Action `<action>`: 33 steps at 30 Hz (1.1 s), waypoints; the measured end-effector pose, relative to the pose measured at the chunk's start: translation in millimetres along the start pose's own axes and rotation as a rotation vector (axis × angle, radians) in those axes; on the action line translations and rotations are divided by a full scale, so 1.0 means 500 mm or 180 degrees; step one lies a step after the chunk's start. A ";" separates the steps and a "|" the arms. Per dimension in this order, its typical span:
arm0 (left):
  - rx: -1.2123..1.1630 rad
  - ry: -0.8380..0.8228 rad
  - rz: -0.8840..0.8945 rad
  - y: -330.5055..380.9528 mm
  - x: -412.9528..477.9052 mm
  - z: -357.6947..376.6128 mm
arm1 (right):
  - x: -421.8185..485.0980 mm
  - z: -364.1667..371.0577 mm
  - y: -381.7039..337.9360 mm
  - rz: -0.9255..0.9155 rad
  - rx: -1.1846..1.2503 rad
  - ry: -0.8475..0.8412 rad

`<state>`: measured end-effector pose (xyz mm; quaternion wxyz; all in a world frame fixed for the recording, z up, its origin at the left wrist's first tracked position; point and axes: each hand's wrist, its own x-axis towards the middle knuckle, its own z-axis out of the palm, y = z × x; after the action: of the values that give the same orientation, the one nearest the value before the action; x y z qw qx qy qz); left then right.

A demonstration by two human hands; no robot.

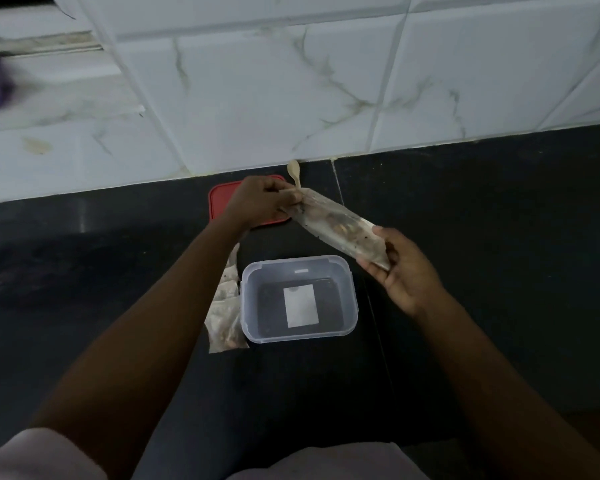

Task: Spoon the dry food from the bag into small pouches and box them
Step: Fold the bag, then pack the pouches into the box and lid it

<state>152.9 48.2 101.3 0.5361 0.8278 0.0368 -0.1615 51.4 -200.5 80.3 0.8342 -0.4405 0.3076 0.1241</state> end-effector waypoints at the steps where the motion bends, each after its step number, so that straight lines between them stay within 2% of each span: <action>1: -0.0088 0.0105 -0.0038 -0.002 -0.018 -0.015 | -0.005 0.006 0.001 -0.0080 -0.0018 -0.0112; 4: -0.0360 0.0238 -0.0244 -0.020 -0.084 -0.054 | -0.020 0.023 0.012 -0.0522 -0.0914 -0.0256; 8: -0.0083 0.0293 -0.0484 -0.073 -0.176 -0.083 | -0.029 0.033 0.031 -0.1371 -0.2569 0.0016; 11: 0.0187 0.0501 -0.0546 -0.101 -0.219 -0.081 | -0.032 0.039 0.043 -0.1829 -0.3528 -0.0015; 16: 0.0732 0.0558 -0.0380 -0.126 -0.247 -0.049 | -0.037 0.054 0.070 -0.2044 -0.4250 0.0200; 20: 0.1083 0.0390 -0.0183 -0.130 -0.253 -0.020 | -0.044 0.066 0.070 -0.2210 -0.4681 0.0286; 23: 0.1479 0.0373 -0.0047 -0.134 -0.246 0.002 | -0.040 0.069 0.077 -0.2452 -0.5336 0.0334; 29: 0.3055 0.0716 0.0554 -0.134 -0.236 0.030 | -0.036 0.094 0.107 -0.2141 -0.5834 0.0134; 33: 0.3505 0.0632 0.0402 -0.155 -0.231 0.040 | -0.037 0.112 0.125 -0.2101 -0.6519 -0.0110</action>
<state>21.1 75.7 61.1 0.0275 0.9972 -0.0522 -0.0458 29.5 -117.5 74.5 0.0650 -0.9892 -0.0885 0.0976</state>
